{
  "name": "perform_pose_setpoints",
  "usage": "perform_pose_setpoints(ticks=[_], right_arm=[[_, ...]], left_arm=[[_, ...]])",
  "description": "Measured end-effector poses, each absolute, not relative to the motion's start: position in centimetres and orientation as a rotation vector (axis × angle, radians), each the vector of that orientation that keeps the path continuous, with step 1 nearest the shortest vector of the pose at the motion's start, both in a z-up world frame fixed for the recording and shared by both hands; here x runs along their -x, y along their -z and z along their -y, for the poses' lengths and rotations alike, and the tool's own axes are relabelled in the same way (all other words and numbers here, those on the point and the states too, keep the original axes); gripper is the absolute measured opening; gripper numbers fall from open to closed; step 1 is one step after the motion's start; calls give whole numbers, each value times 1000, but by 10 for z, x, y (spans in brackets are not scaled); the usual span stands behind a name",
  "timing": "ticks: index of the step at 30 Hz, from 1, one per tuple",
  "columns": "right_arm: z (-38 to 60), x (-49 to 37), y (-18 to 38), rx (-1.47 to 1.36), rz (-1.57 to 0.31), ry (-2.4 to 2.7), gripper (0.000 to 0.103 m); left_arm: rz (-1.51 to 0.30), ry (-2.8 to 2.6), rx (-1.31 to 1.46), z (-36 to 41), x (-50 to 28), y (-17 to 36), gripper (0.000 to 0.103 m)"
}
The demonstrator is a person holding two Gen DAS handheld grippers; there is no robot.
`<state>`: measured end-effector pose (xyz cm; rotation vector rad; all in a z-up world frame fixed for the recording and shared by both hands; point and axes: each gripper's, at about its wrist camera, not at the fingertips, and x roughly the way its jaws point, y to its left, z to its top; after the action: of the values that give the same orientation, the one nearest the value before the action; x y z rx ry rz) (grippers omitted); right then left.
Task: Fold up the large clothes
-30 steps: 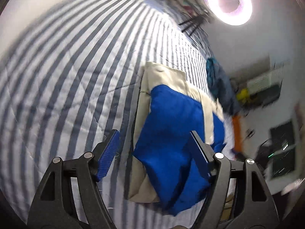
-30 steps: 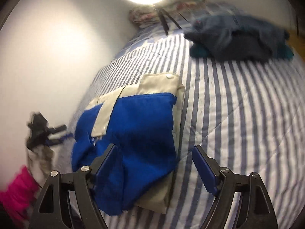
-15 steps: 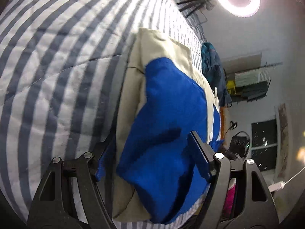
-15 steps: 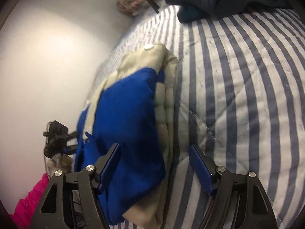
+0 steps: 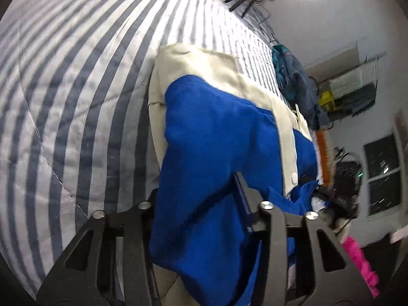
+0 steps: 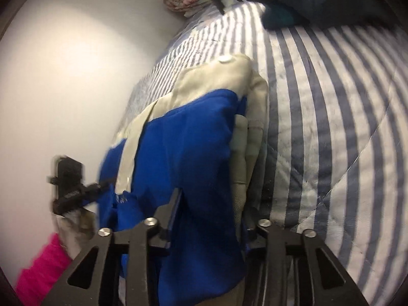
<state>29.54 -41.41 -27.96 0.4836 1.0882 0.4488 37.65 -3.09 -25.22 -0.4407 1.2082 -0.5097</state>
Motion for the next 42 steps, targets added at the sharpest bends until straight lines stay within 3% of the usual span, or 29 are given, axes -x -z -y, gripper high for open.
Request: perform_pose_setpoints(ticks=[2,8,25,42], right_arm=[[406,-292,266,-401,-1074,-432,27],[385,-279,231,-236,-1040,-389,22],[419,-240,173,-181,-945,-291,19],[521,-258,117,-140,-813,-142,18]], left_arm=[[-1168,515,378,39,-371,239,29],[-1107,523,295,56,-362,213,24],[-1020,671,186,111,-334,174,22],[-920,822,161,231,-393,126,21]])
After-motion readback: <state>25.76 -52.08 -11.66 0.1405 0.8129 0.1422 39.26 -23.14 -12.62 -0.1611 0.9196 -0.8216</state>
